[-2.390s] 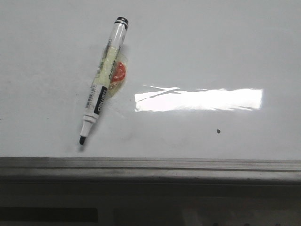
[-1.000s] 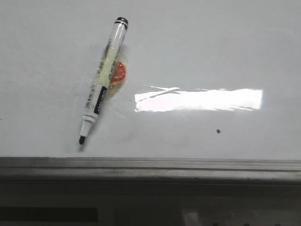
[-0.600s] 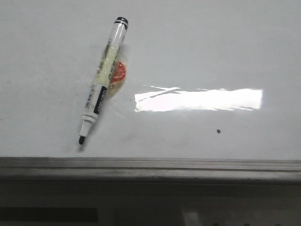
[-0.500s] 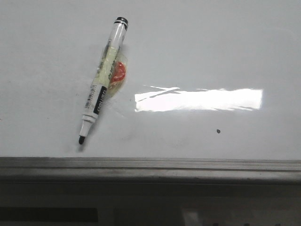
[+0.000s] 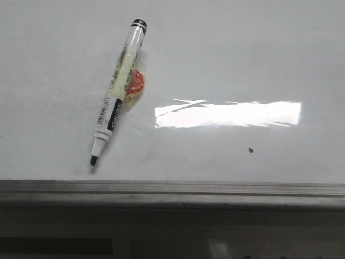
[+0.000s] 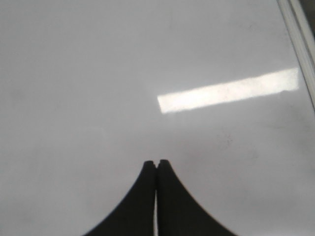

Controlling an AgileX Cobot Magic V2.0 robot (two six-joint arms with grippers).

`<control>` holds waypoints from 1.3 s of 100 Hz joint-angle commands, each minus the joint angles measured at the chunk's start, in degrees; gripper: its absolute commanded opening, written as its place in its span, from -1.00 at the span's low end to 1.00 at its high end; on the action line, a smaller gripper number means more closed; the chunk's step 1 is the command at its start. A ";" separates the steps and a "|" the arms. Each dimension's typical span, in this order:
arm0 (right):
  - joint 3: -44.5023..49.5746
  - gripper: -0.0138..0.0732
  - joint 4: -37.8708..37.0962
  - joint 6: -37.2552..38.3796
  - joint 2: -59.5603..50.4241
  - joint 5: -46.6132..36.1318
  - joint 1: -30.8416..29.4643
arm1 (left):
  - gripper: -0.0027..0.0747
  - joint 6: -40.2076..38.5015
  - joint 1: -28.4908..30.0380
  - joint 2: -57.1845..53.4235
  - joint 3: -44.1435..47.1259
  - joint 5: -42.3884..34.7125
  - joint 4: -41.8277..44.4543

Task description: Write number 6 on whiteboard

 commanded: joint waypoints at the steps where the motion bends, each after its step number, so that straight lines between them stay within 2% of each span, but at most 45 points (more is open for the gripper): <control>1: -6.02 -0.82 -0.83 -6.19 4.30 4.69 -0.01 | -0.96 1.86 -0.46 6.63 -7.17 2.30 6.71; 7: -8.55 -0.75 -0.43 -8.66 6.04 8.34 0.15 | -0.84 2.50 -1.35 10.57 -10.84 3.97 11.24; 11: -9.80 -0.67 -0.46 -8.77 6.91 9.37 0.67 | -0.68 2.50 -2.76 12.20 -12.65 3.97 12.72; 16: -10.83 -0.50 -0.29 -8.77 7.64 10.41 1.52 | -0.44 3.27 -4.58 14.30 -14.18 4.23 13.37; 24: -11.54 -0.11 -0.29 -8.77 8.50 10.78 3.08 | -0.01 6.69 -8.17 17.80 -15.51 4.94 13.37; 31: -11.79 0.17 -0.29 -8.87 9.30 11.05 4.48 | 0.16 8.72 -11.89 20.88 -15.64 5.32 13.37; 40: -11.79 0.35 -0.29 -8.87 10.00 11.62 6.11 | 0.15 8.72 -16.54 25.18 -15.64 5.45 13.10; 62: -11.79 0.35 -0.29 -8.87 10.40 11.73 7.45 | 0.15 8.72 -26.57 34.18 -16.52 1.75 8.04; 93: -11.79 0.35 -0.29 -8.87 10.40 11.73 7.45 | 0.13 8.62 -42.22 44.90 -16.52 -13.97 5.77; 107: -11.79 0.35 -0.29 -8.87 10.40 11.73 7.45 | 0.06 8.62 -45.32 49.62 -16.52 -19.57 3.30; 130: -11.79 0.35 -0.29 -8.87 10.40 11.73 7.45 | 0.06 8.62 -45.51 55.48 -16.52 -22.74 1.84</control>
